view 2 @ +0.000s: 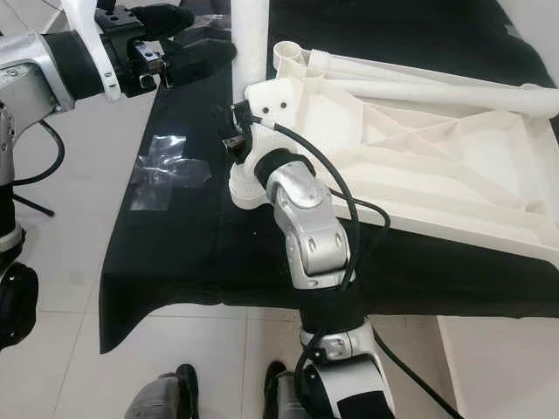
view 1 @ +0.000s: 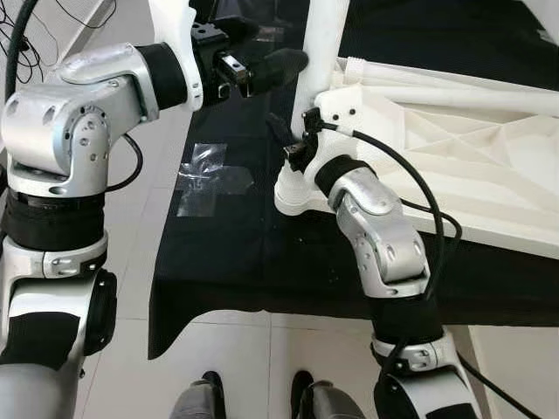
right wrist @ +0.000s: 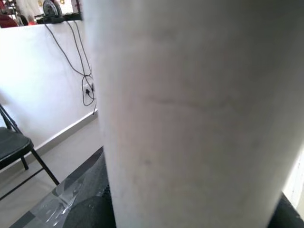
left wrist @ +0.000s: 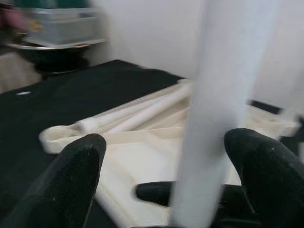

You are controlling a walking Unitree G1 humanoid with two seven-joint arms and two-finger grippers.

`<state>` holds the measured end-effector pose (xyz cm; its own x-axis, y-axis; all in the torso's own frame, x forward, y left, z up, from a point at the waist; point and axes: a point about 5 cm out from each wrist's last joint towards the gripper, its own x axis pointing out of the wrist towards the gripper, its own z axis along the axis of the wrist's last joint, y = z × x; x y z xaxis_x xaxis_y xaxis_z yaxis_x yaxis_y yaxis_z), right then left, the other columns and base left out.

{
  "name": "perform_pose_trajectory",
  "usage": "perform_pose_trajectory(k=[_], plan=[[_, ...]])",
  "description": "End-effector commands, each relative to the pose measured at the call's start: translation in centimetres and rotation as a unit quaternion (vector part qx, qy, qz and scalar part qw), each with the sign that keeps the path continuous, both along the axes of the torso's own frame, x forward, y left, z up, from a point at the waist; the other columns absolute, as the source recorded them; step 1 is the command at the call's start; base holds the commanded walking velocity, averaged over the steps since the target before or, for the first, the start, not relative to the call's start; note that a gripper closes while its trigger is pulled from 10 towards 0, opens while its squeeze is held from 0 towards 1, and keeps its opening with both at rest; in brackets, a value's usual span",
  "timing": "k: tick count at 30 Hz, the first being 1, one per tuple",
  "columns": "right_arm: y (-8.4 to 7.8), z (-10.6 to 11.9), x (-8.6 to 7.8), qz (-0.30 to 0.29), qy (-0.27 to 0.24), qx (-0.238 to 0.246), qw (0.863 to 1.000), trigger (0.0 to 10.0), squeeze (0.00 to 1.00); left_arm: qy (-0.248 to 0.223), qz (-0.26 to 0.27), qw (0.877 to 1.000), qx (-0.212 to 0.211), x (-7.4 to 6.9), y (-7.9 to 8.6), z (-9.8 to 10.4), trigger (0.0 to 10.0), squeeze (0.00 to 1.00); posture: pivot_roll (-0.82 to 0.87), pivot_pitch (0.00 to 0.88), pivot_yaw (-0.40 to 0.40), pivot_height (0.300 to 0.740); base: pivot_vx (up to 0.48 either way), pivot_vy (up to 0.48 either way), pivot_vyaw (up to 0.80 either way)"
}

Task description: Building children table

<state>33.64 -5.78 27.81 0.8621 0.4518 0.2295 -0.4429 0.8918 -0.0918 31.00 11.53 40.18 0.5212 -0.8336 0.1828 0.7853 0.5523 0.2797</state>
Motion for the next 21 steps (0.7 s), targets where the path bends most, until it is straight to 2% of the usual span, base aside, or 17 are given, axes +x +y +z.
perform_pose_trajectory(k=[1, 8, 14, 15, 18, 19, 21], plan=[[0.2, -4.7, 0.4, -0.004, 0.114, -0.024, 0.993, 0.0, 0.00, -0.006, -0.050, 0.999, 0.007, -0.6, -1.0, 0.5, 10.0, 0.00, 0.04, 0.291, -0.036, 0.740, 0.000, 0.000, 0.00], [0.8, -4.4, -0.1, 0.002, 0.107, -0.019, 0.994, 0.0, 0.00, -0.017, -0.106, 0.994, 0.024, -1.0, -1.9, 1.3, 10.0, 0.00, 0.04, 0.286, -0.019, 0.740, 0.000, 0.000, 0.00], [1.5, -4.2, -0.6, 0.015, 0.102, -0.013, 0.995, 0.0, 0.00, -0.025, -0.062, 0.997, 0.041, 0.5, -2.7, 1.6, 10.0, 0.00, 0.04, 0.283, -0.011, 0.740, 0.000, 0.000, 0.00], [1.8, -4.1, -0.8, 0.020, 0.099, -0.009, 0.995, 0.0, 0.00, -0.026, -0.041, 0.998, 0.048, 1.1, -2.9, 1.7, 8.5, 0.00, 0.04, 0.283, -0.010, 0.740, 0.000, 0.000, 0.00], [1.9, -4.0, -0.9, 0.022, 0.097, -0.008, 0.995, 0.0, 0.00, -0.025, -0.033, 0.998, 0.048, 1.4, -3.1, 1.7, 8.5, 0.00, 0.04, 0.283, -0.010, 0.740, 0.000, 0.000, 0.00], [2.0, -3.8, -1.0, 0.026, 0.093, -0.004, 0.995, 0.0, 0.00, -0.018, -0.017, 0.999, 0.046, 2.4, -3.7, 1.5, 0.0, 0.00, 0.04, 0.280, -0.007, 0.740, 0.000, 0.000, 0.00], [2.1, -3.7, -1.0, 0.027, 0.092, -0.003, 0.995, 0.0, 0.00, -0.016, -0.013, 0.999, 0.047, 2.7, -3.9, 1.4, 0.0, 0.00, 0.03, 0.280, -0.006, 0.740, 0.000, 0.000, 0.00]])
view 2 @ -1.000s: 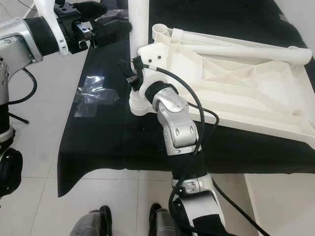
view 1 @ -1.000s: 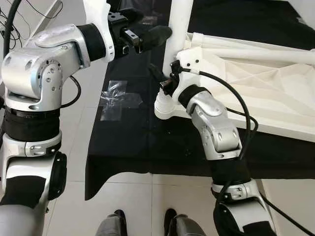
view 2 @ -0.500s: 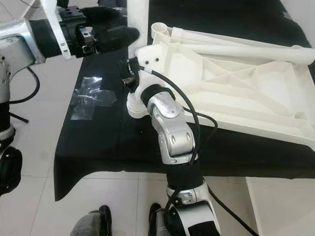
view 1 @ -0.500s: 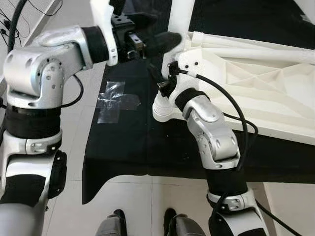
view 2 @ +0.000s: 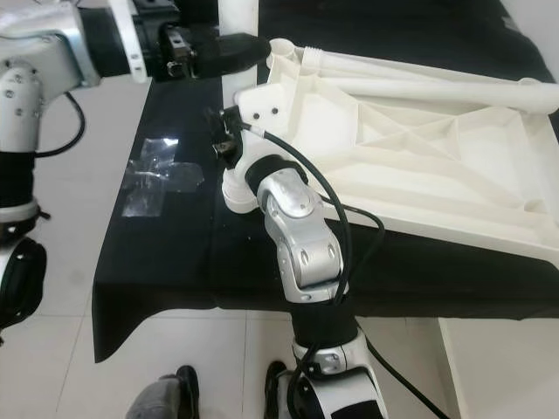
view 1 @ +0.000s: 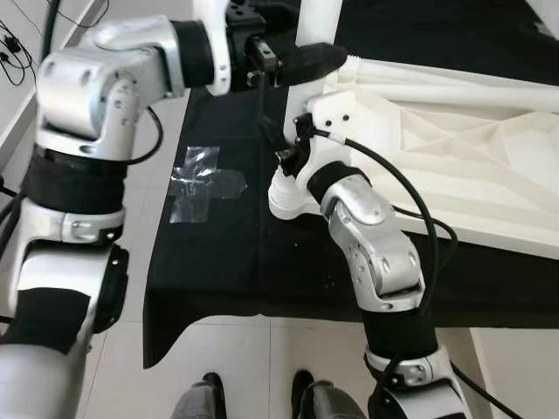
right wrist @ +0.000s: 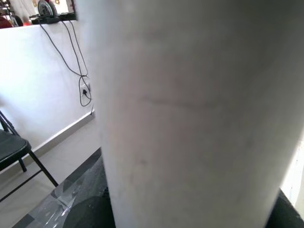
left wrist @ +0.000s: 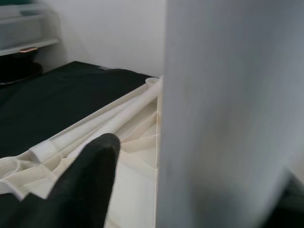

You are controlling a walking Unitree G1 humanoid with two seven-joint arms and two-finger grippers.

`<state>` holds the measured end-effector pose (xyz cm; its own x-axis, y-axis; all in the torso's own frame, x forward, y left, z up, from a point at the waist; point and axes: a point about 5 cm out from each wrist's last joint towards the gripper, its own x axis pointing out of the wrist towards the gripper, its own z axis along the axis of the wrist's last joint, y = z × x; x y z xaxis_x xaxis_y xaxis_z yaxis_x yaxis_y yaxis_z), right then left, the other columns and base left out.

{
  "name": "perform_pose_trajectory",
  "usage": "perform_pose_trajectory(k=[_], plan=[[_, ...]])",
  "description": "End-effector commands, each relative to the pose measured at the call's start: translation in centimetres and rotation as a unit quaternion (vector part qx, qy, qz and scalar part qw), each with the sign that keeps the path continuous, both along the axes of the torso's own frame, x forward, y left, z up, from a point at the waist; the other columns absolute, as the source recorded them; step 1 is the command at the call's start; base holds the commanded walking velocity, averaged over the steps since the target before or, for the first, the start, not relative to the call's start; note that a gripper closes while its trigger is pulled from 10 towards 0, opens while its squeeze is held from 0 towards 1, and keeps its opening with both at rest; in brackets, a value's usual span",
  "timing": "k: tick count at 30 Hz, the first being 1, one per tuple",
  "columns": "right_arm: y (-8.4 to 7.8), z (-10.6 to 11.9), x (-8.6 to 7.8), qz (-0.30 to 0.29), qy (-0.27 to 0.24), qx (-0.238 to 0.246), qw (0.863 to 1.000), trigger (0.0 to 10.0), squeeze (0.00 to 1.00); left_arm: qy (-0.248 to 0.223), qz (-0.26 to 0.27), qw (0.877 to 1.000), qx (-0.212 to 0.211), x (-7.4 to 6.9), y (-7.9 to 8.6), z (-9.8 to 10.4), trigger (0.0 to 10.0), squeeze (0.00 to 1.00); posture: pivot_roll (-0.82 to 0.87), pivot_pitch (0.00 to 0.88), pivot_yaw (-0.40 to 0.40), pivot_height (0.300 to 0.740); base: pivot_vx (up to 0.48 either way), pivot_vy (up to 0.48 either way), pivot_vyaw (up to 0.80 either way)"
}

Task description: Building children table

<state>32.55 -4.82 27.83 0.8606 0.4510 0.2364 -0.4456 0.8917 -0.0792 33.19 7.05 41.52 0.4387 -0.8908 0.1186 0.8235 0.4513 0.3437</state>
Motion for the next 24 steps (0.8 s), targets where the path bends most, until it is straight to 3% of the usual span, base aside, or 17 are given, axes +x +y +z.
perform_pose_trajectory(k=[1, 8, 9, 10, 12, 13, 17, 21, 24], plan=[[1.2, -3.7, 0.0, 0.027, 0.091, -0.010, 0.995, 0.0, 0.00, -0.004, 0.034, 0.999, 0.004, 0.7, 0.4, 0.0, 0.0, 0.00, 0.03, 0.280, -0.006, 0.740, 0.000, 0.000, 0.00], [1.0, -3.3, 0.0, 0.029, 0.083, -0.008, 0.996, 0.0, 0.00, -0.002, 0.023, 1.000, 0.001, 1.3, -0.9, 0.0, 0.0, 0.00, 0.03, 0.280, -0.001, 0.740, 0.000, 0.000, 0.00], [0.8, -3.2, 0.0, 0.029, 0.080, -0.008, 0.996, 9.5, 0.00, 0.000, 0.021, 1.000, 0.002, 1.3, -1.0, -0.1, 0.0, 0.00, 0.03, 0.280, -0.001, 0.740, 0.000, 0.000, 0.00], [0.6, -3.1, 0.1, 0.027, 0.078, -0.010, 0.997, 10.0, 0.00, 0.002, 0.019, 1.000, 0.002, 1.2, -1.0, -0.2, 0.0, 0.00, 0.03, 0.280, -0.001, 0.740, 0.000, 0.000, 0.00], [0.4, -3.0, 0.2, 0.025, 0.076, -0.011, 0.997, 10.0, 0.00, 0.003, 0.017, 1.000, 0.002, 1.2, -1.1, -0.3, 0.0, 0.00, 0.03, 0.280, -0.001, 0.740, 0.000, 0.000, 0.00], [0.0, -2.4, 0.4, 0.044, 0.069, 0.003, 0.997, 10.0, 1.00, 0.004, 0.015, 1.000, 0.003, 1.2, -1.1, -0.5, 0.0, 0.00, 0.03, 0.282, -0.004, 0.740, 0.000, 0.000, 0.00], [-0.8, -1.3, 1.0, 0.077, 0.045, 0.001, 0.996, 10.0, 1.00, 0.006, 0.011, 1.000, 0.002, 1.0, -1.1, -0.6, 0.0, 0.00, 0.04, 0.282, -0.007, 0.740, 0.000, 0.000, 0.00], [-1.9, 0.5, 1.9, 0.153, 0.000, -0.043, 0.987, 10.0, 1.00, 0.003, -0.004, 1.000, 0.001, 0.5, -1.5, -0.6, 0.0, 0.00, 0.04, 0.282, -0.008, 0.740, 0.000, 0.000, 0.00], [-2.2, 1.1, 2.5, 0.172, -0.015, -0.071, 0.982, 10.0, 1.00, 0.001, -0.018, 1.000, 0.002, 0.2, -1.9, -0.7, 0.0, 0.00, 0.04, 0.282, -0.010, 0.740, 0.000, 0.000, 0.00]])
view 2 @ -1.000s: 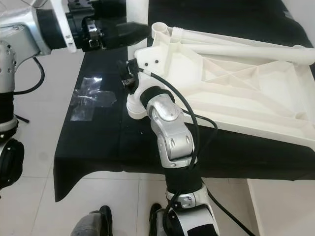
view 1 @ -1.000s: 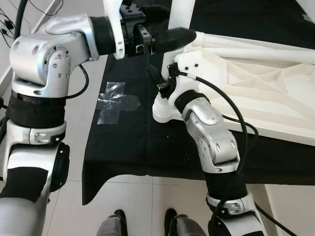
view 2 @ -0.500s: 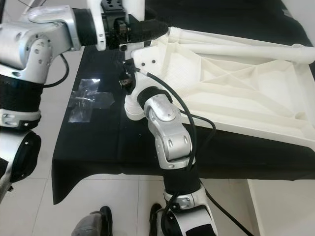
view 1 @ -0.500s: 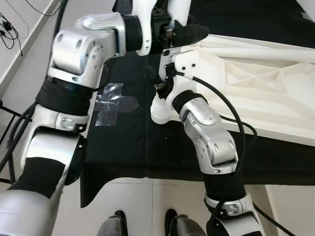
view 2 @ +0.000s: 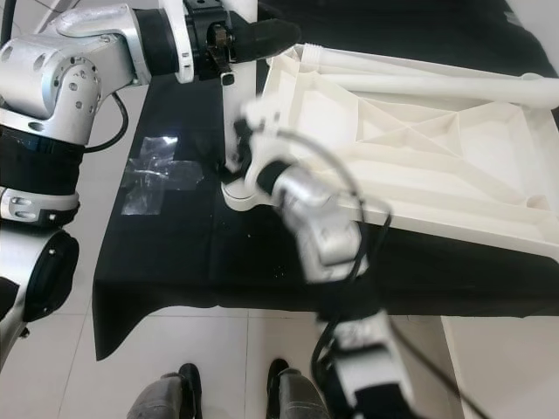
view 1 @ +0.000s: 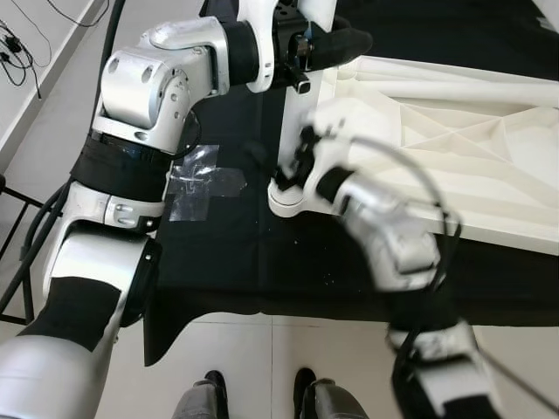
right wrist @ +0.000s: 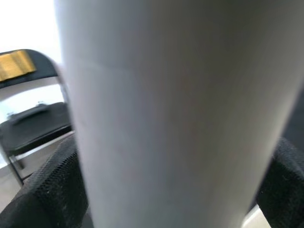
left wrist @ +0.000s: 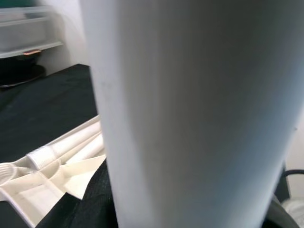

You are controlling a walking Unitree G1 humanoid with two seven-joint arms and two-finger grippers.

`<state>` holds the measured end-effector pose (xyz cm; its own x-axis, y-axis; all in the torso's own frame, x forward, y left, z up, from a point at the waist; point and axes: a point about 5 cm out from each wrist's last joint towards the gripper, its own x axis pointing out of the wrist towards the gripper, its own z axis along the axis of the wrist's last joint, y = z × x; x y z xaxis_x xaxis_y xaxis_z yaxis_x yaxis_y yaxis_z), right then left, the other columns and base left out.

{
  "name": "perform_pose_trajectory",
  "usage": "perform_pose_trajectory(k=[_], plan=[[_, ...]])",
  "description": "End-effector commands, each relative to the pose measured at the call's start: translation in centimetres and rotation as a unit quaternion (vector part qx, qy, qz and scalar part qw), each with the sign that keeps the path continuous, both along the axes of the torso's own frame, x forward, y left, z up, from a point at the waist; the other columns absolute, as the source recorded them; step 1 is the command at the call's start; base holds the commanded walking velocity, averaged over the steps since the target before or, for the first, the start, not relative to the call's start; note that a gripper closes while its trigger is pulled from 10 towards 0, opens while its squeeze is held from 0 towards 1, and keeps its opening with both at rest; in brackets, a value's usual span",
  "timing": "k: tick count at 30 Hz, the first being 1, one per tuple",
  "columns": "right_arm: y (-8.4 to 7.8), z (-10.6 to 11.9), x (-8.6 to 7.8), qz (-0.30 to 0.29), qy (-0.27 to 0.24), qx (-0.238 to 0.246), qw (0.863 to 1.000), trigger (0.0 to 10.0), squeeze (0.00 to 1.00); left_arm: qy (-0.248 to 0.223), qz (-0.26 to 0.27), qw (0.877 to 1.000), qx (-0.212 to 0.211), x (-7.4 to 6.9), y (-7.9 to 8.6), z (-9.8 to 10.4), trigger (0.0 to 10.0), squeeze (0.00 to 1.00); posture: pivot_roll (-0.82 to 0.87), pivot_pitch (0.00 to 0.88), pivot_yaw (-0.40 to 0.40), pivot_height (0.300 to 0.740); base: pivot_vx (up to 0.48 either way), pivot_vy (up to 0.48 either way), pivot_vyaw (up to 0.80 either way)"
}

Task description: Building children table

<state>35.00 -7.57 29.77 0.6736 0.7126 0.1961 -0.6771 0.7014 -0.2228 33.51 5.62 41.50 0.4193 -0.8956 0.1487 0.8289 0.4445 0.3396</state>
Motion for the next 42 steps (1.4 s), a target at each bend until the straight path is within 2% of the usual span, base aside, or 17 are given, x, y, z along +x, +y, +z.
perform_pose_trajectory(k=[1, 2, 3, 4, 5, 8, 13, 14, 15, 16, 22, 28, 34, 35, 36, 37, 42], plan=[[0.4, -0.5, 0.4, 0.032, 0.001, -0.021, 0.999, 10.0, 0.99, 0.004, -0.017, 1.000, 0.018, -0.4, -0.7, -0.7, 0.0, 0.00, 0.04, 0.282, -0.010, 0.740, 0.000, 0.000, 0.00], [0.3, 0.2, 1.0, 0.048, -0.009, -0.041, 0.998, 10.0, 0.48, -0.002, -0.030, 0.999, 0.023, -0.8, -1.1, -0.9, 0.0, 0.00, 0.04, 0.282, -0.008, 0.740, 0.000, 0.000, 0.00], [0.3, 0.5, 1.1, 0.065, -0.009, -0.044, 0.997, 10.0, 0.13, -0.001, -0.037, 0.999, 0.024, -0.9, -1.2, -1.0, 0.0, 0.00, 0.04, 0.282, -0.008, 0.740, 0.000, 0.000, 0.00], [0.3, 0.5, 1.1, 0.065, -0.009, -0.044, 0.997, 10.0, 0.13, -0.001, -0.037, 0.999, 0.024, -0.9, -1.2, -1.0, 0.0, 0.00, 0.04, 0.282, -0.008, 0.740, 0.000, 0.000, 0.00], [0.4, 1.0, 1.4, 0.085, -0.011, -0.048, 0.995, 10.0, 0.00, 0.000, -0.045, 0.999, 0.027, -1.1, -1.4, -1.2, 0.0, 0.00, 0.05, 0.282, -0.005, 0.740, 0.000, 0.000, 0.00], [0.4, 1.2, 1.6, 0.087, -0.014, -0.052, 0.995, 10.0, 0.00, -0.001, -0.047, 0.999, 0.028, -1.1, -1.5, -1.3, 0.0, 0.00, 0.05, 0.282, -0.005, 0.740, 0.000, 0.000, 0.00], [0.7, 2.6, 1.6, 0.224, -0.015, -0.064, 0.972, 10.0, 0.00, -0.002, -0.061, 0.997, 0.035, -1.3, -1.8, -1.5, 0.0, 0.00, 0.05, 0.284, -0.001, 0.740, 0.000, 0.000, 0.00], [0.8, 2.8, 1.5, 0.258, -0.011, -0.060, 0.964, 5.1, 0.00, -0.004, -0.066, 0.997, 0.037, -1.4, -1.9, -1.6, 0.0, 0.00, 0.05, 0.287, 0.001, 0.740, 0.000, 0.000, 0.00], [0.9, 2.9, 1.4, 0.281, -0.008, -0.057, 0.958, 5.1, 0.00, -0.005, -0.069, 0.997, 0.038, -1.5, -1.9, -1.6, 0.0, 0.00, 0.05, 0.287, 0.001, 0.740, 0.000, 0.000, 0.00], [1.0, 3.0, 1.3, 0.308, -0.003, -0.053, 0.950, 0.7, 0.00, -0.006, -0.071, 0.997, 0.039, -1.6, -2.0, -1.6, 0.0, 0.00, 0.05, 0.287, 0.001, 0.740, 0.000, 0.000, 0.00], [1.3, 2.4, 0.9, 0.379, 0.013, -0.069, 0.923, 0.0, 0.00, -0.012, -0.083, 0.995, 0.049, -2.0, -2.6, -1.9, 0.0, 0.00, 0.05, 0.289, 0.004, 0.740, 0.000, 0.000, 0.00], [1.5, 1.8, 1.0, 0.396, 0.017, -0.088, 0.914, 0.0, 0.00, -0.016, -0.087, 0.995, 0.052, -2.1, -2.9, -1.9, 0.0, 0.00, 0.05, 0.289, 0.007, 0.740, 0.000, 0.000, 0.00], [1.7, 1.8, 1.5, 0.379, 0.002, -0.100, 0.920, 0.0, 0.00, -0.034, -0.076, 0.995, 0.051, -1.9, -2.9, -1.6, 0.0, 0.00, 0.05, 0.285, 0.006, 0.740, 0.000, 0.000, 0.00], [1.7, 1.9, 1.6, 0.372, -0.004, -0.099, 0.923, 0.0, 0.00, -0.039, -0.071, 0.996, 0.045, -1.8, -2.8, -1.4, 0.0, 0.11, 0.05, 0.285, 0.006, 0.740, 0.000, 0.000, 0.00], [1.8, 2.1, 1.7, 0.363, -0.010, -0.097, 0.927, 0.0, 0.00, -0.044, -0.065, 0.996, 0.033, -1.6, -2.7, -1.1, 4.0, 1.00, 0.05, 0.279, 0.003, 0.740, 0.000, 0.000, 0.00], [1.9, 2.3, 1.7, 0.357, -0.015, -0.095, 0.929, 0.0, 0.00, -0.046, -0.061, 0.997, 0.024, -1.5, -2.6, -0.8, 9.6, 1.00, 0.05, 0.279, 0.003, 0.740, 0.000, 0.000, 0.00], [1.9, 3.1, 1.9, 0.337, -0.030, -0.089, 0.937, 0.0, 0.00, -0.065, -0.041, 0.997, -0.023, -1.3, -1.7, 1.0, 10.0, 1.00, 0.04, 0.267, -0.001, 0.740, 0.000, 0.000, 0.00]])
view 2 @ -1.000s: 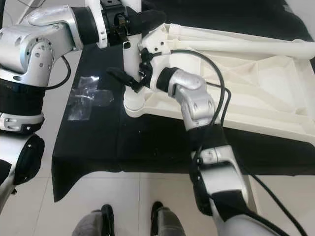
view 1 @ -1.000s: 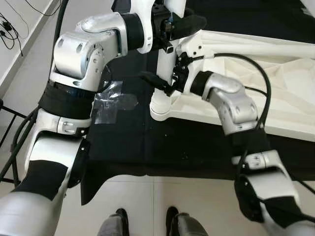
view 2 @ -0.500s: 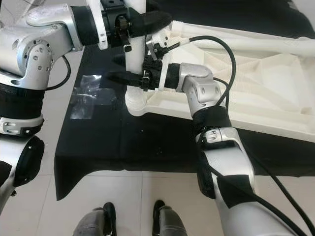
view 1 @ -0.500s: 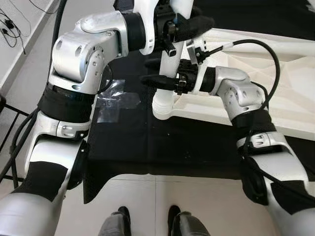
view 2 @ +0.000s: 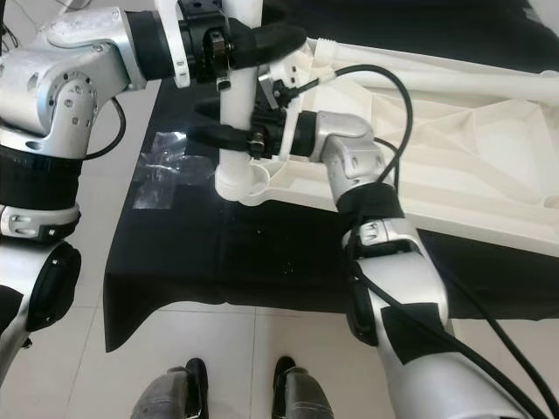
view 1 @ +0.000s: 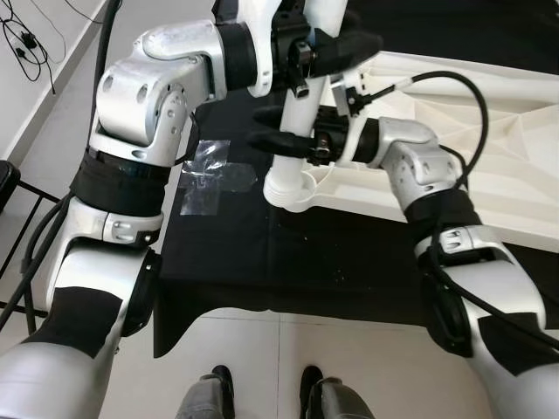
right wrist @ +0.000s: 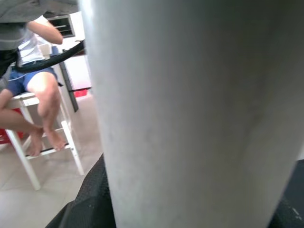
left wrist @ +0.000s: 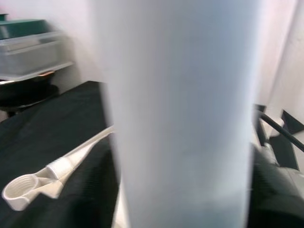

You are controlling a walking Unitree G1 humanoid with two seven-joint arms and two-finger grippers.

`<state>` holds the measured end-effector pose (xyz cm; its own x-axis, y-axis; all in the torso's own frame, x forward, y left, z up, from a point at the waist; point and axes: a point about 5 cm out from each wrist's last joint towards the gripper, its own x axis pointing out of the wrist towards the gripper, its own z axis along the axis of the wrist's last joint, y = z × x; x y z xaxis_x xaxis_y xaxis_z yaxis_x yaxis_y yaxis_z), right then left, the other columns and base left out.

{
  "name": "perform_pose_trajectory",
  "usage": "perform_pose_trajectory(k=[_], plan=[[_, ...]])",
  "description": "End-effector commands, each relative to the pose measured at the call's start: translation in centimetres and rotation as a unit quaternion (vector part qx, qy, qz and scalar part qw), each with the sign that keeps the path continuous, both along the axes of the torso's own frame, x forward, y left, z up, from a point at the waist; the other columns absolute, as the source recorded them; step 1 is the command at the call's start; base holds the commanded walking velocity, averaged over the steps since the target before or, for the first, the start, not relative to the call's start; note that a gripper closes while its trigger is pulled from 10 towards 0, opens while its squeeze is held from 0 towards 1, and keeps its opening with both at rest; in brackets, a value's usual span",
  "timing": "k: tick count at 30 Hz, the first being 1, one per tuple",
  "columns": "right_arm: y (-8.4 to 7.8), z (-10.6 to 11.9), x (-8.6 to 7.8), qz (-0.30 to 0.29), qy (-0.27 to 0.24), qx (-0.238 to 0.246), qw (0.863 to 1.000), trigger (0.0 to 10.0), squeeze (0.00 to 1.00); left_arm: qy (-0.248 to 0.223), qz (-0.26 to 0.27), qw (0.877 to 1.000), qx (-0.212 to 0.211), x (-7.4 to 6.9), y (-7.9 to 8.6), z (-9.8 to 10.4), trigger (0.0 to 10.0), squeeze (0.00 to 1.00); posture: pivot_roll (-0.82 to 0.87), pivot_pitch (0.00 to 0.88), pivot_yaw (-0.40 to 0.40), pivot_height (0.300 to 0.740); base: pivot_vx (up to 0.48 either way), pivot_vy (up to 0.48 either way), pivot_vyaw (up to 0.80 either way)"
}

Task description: Building children table

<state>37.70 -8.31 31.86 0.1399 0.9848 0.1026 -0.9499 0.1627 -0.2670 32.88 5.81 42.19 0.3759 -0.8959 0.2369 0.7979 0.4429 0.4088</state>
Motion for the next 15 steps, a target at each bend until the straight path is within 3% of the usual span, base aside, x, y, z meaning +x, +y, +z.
perform_pose_trajectory(k=[1, 6, 8, 12, 15], plan=[[2.6, 1.1, -0.7, 0.037, -0.042, -0.026, 0.998, 0.0, 0.00, -0.012, -0.027, 1.000, -0.007, -0.7, -1.7, 0.8, 10.0, 1.00, 0.04, 0.261, -0.003, 0.740, 0.000, 0.000, 0.00], [2.2, 1.6, -0.4, 0.008, -0.050, -0.019, 0.999, 0.0, 0.00, -0.018, -0.027, 0.997, -0.064, -1.1, 0.0, 2.9, 10.0, 1.00, 0.04, 0.243, -0.010, 0.740, 0.000, 0.000, 0.00], [1.2, 2.0, 0.3, -0.037, -0.056, -0.006, 0.998, 0.0, 0.00, -0.014, -0.038, 0.990, -0.135, -2.1, 3.0, 5.3, 10.0, 1.00, 0.04, 0.226, -0.024, 0.740, 0.000, 0.000, 0.00], [0.8, 2.2, 0.5, -0.053, -0.057, -0.001, 0.997, 0.0, 0.00, -0.014, -0.045, 0.986, -0.160, -2.5, 4.1, 6.1, 10.0, 1.00, 0.04, 0.221, -0.027, 0.740, 0.000, 0.000, 0.00], [-0.4, 2.9, 1.1, -0.109, -0.061, 0.020, 0.992, 0.0, 0.00, -0.019, -0.062, 0.972, -0.226, -4.7, 7.8, 8.0, 10.0, 1.00, 0.05, 0.209, -0.036, 0.740, 0.000, 0.000, 0.00]])
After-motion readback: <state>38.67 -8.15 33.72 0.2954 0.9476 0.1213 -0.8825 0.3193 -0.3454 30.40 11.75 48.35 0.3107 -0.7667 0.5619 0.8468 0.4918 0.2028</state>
